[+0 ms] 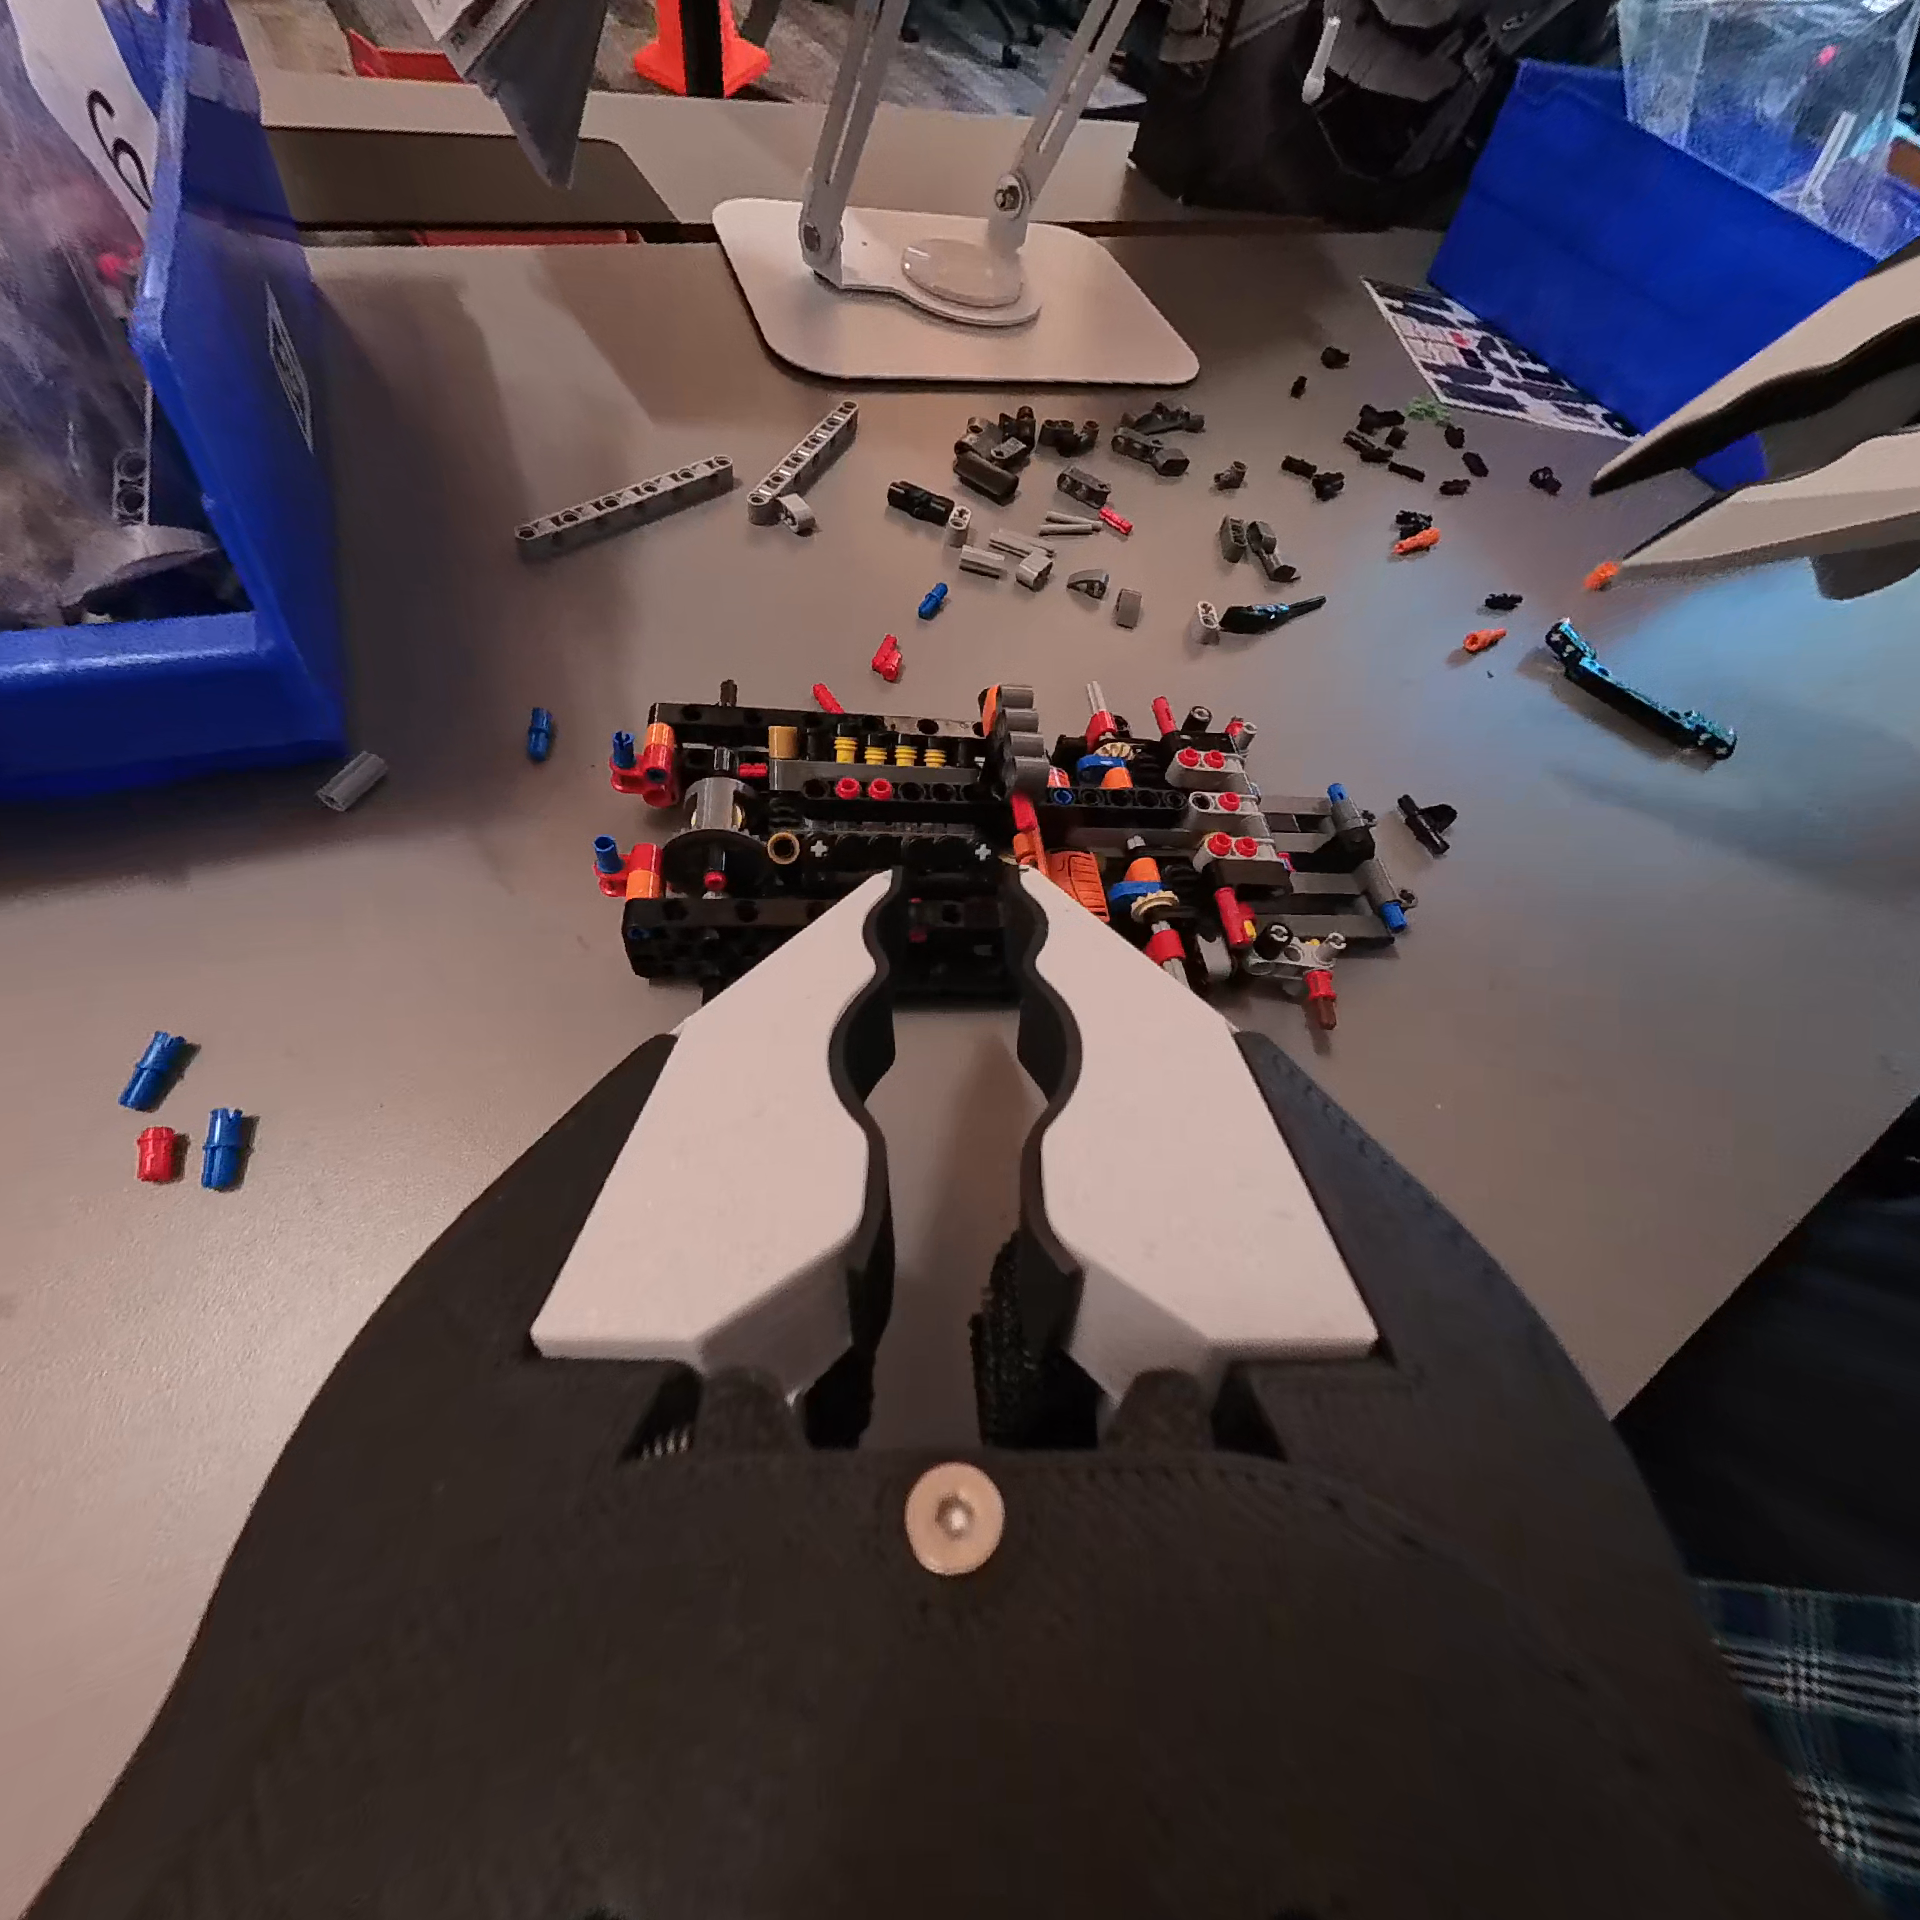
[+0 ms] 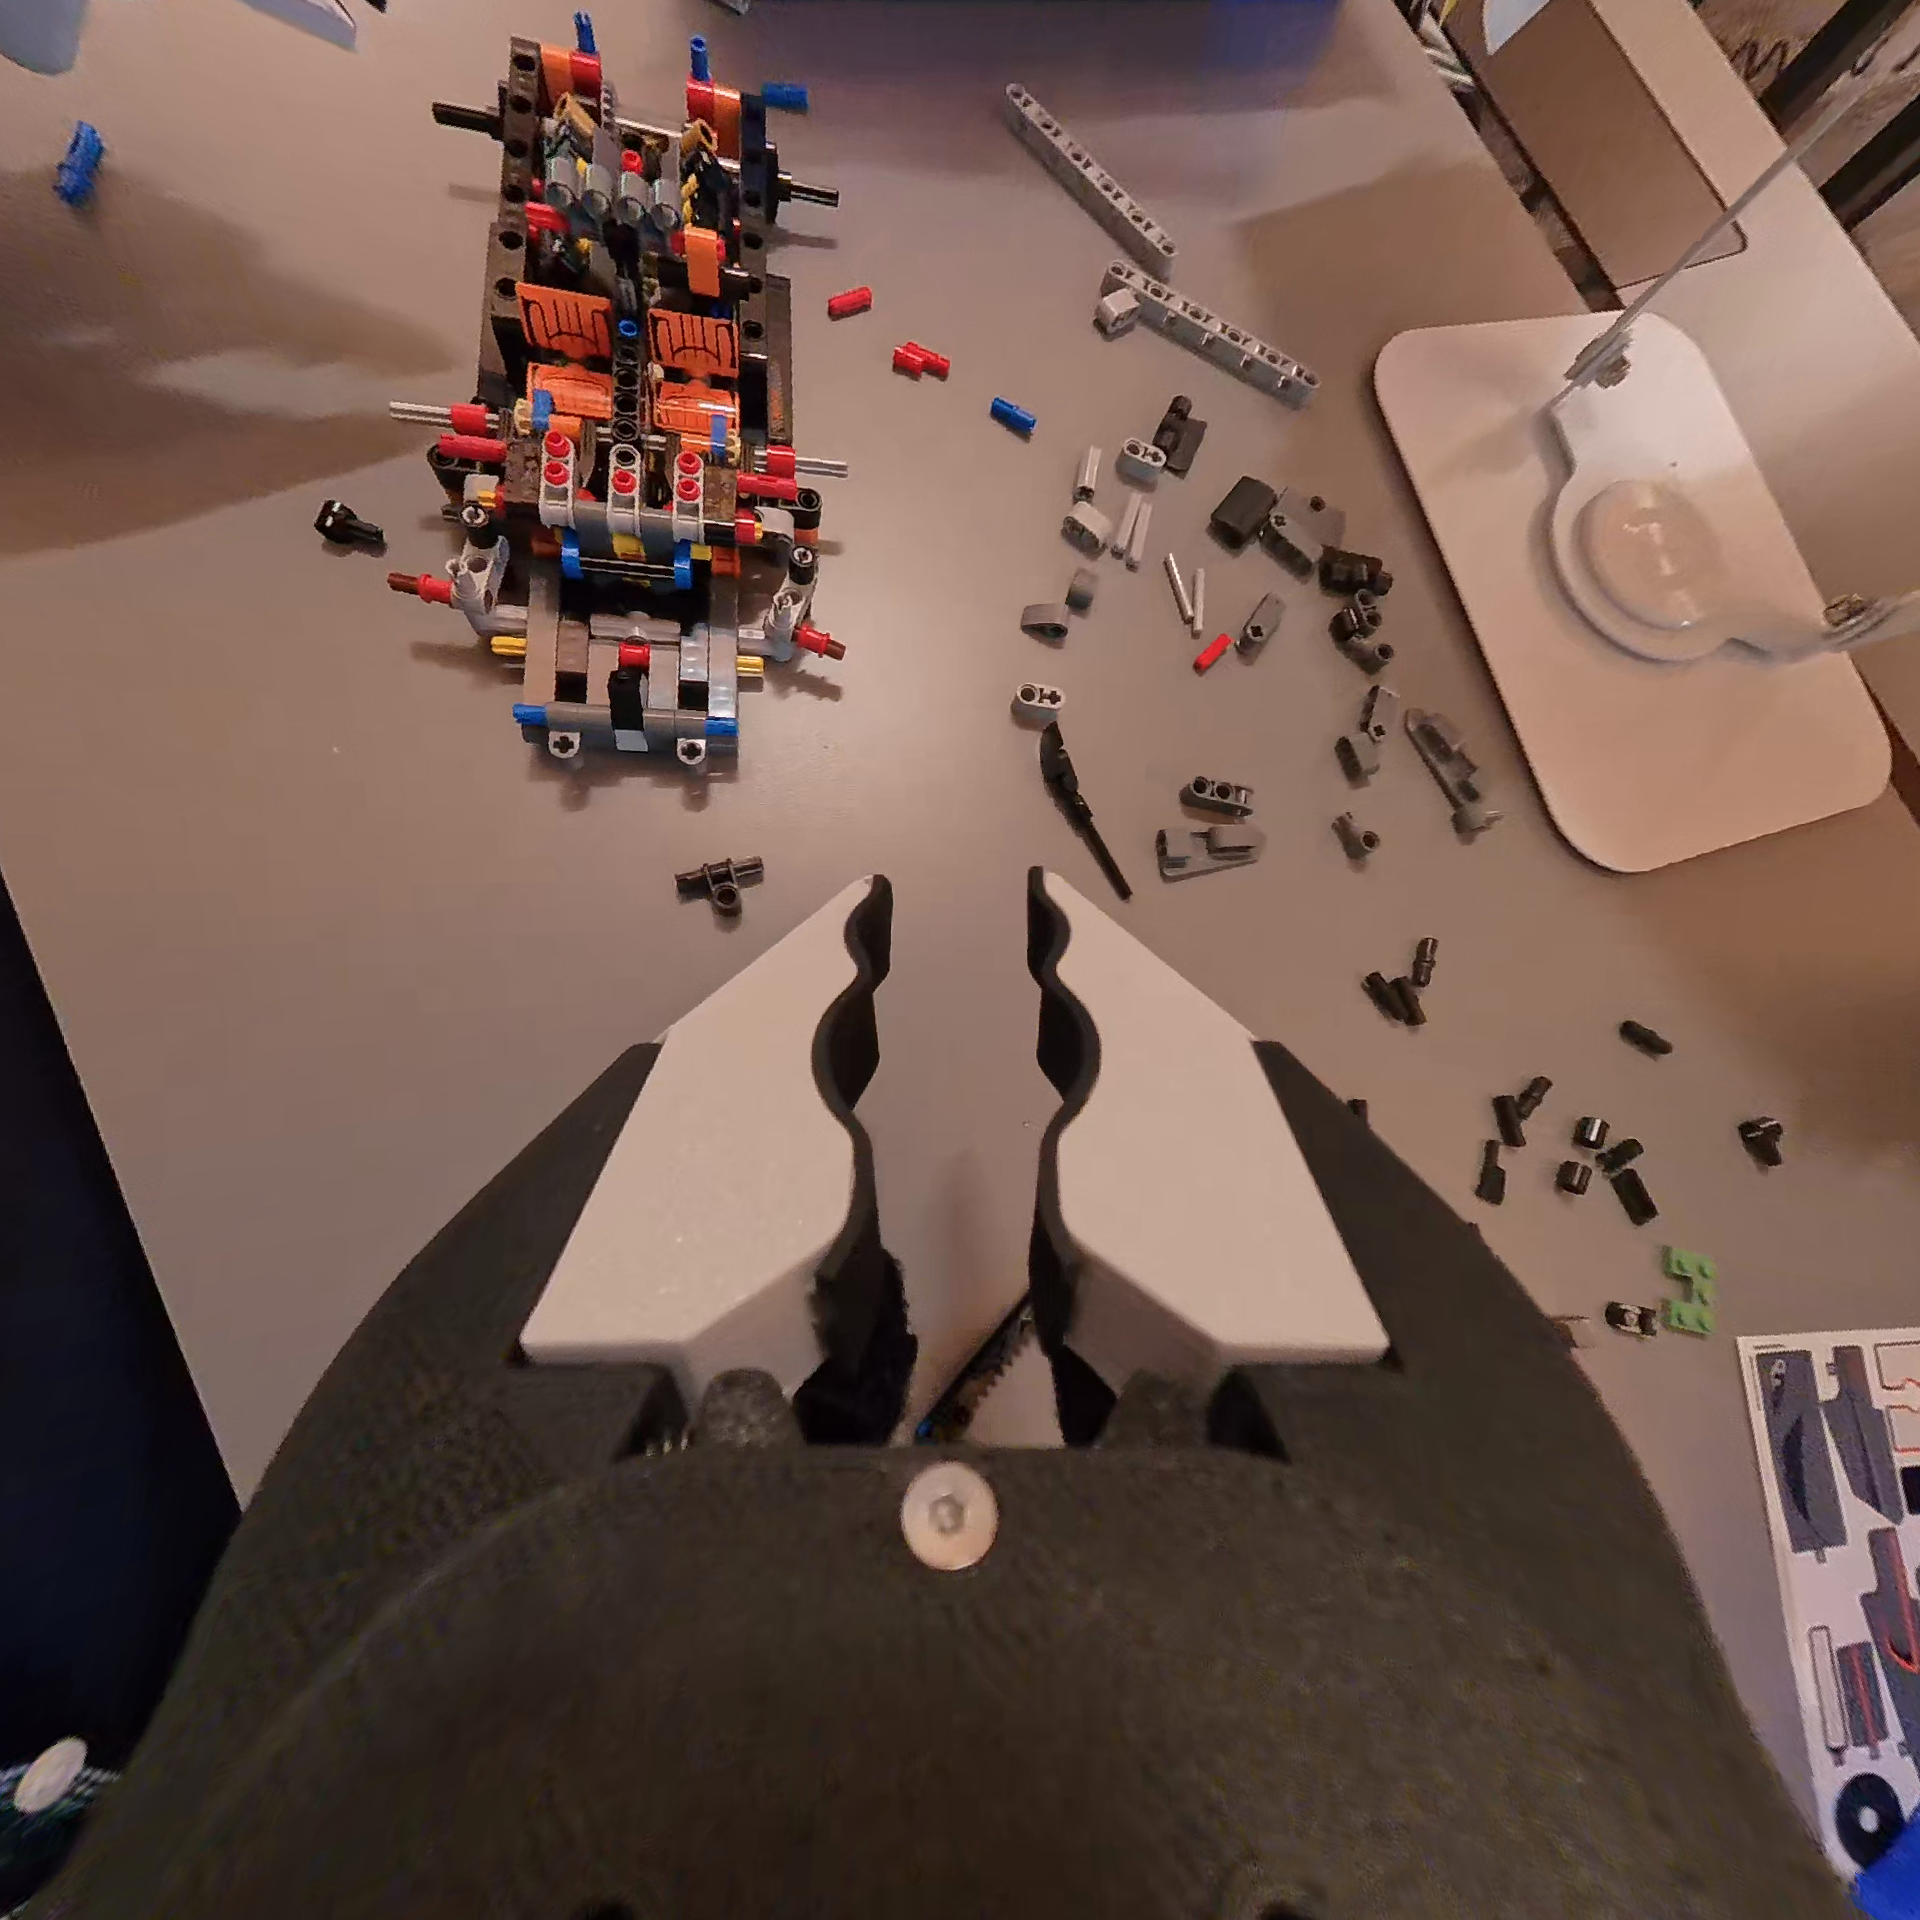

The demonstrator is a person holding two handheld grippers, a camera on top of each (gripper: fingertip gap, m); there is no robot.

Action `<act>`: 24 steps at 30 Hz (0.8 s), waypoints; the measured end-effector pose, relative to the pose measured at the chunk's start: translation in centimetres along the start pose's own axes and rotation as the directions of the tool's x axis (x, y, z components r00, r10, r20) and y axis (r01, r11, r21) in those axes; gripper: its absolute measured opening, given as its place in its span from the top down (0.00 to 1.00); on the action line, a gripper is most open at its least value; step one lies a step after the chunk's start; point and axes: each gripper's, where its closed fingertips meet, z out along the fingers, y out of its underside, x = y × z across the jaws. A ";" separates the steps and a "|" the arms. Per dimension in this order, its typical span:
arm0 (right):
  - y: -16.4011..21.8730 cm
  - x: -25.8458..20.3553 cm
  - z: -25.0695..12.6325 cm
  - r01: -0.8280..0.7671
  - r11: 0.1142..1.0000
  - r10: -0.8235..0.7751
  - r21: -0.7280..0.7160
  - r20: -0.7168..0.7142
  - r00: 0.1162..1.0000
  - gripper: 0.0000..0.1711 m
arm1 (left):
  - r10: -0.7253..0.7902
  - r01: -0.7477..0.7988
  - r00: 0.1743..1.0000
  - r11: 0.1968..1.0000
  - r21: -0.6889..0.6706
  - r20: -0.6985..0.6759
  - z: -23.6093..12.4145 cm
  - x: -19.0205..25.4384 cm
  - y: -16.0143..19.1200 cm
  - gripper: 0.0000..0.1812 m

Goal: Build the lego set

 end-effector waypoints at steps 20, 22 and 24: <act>-5.0 8.3 -3.6 0.100 0.987 -0.079 0.123 -0.161 0.984 0.64 | 0.173 -0.174 0.985 0.984 0.028 0.017 -0.3 0.7 -5.7 0.90; -6.5 10.1 -4.3 0.131 0.981 -0.100 0.143 -0.203 0.974 0.60 | 0.225 -0.226 0.974 0.973 0.048 0.017 -0.1 0.8 -7.6 0.89; -7.6 11.7 -4.6 0.165 0.976 -0.129 0.142 -0.235 0.963 0.56 | 0.288 -0.289 0.957 0.955 0.065 0.027 0.4 0.9 -9.4 0.88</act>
